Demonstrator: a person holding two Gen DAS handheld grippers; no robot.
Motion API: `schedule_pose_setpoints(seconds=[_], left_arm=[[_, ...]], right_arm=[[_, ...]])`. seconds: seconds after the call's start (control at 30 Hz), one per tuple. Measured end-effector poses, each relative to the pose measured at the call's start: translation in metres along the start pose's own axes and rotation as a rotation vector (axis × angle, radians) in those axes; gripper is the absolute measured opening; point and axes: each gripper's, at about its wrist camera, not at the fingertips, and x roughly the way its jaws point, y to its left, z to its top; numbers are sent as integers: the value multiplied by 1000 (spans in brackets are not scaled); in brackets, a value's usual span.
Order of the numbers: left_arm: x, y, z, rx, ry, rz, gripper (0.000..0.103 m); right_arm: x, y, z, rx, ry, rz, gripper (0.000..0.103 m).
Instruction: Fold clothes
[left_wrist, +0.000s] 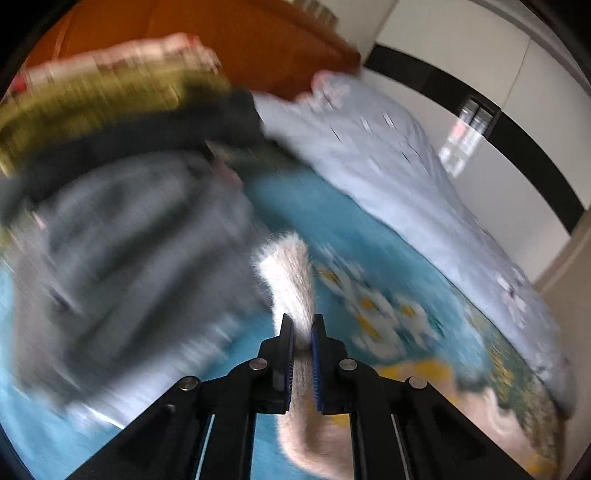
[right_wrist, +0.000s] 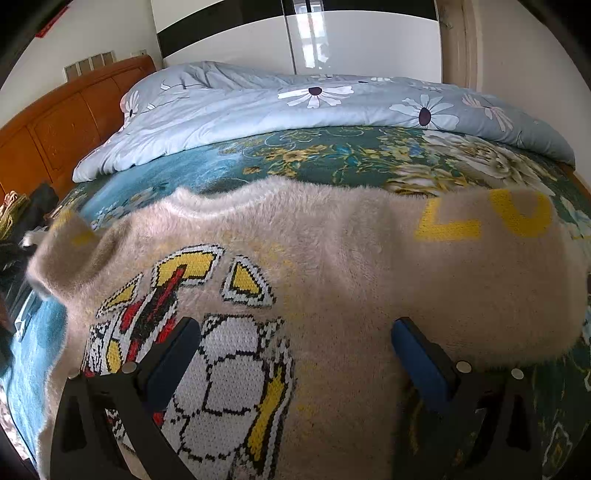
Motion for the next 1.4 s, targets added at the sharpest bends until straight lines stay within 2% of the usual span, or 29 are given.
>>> schedule_pose_setpoints(seconds=[0.33,0.47,0.67,0.77,0.87,0.97,1.03,1.23,1.4], left_arm=[[-34,-16,17,137,-72,52,9],[-61,-54,11,176,-78,-135,9],[-104,-142,-6,254,-70,-435,8],[-117,-187,-27,305,-24,-561,8],[-113,-223,-54,344,54,-625,8],[-100,-251,-84,355,153,-649,8],[-91,-265,-107,397,208,-642,8],[-69,-291,-173,472,418,-633,8],[-70,-298,-204,518,507,-630,10]], right_arm=[[-2,-5,2,23,0,27,103],[-10,-18,3,95,-20,62,103],[-25,-50,2,216,-46,82,103],[-33,-63,0,249,-60,82,103],[-41,-79,-3,288,-67,73,103],[-47,-97,-7,330,-71,57,103],[-52,-109,-11,356,-77,41,103],[-63,-144,-17,427,-93,-17,103],[-60,-155,-24,452,-64,-30,103]])
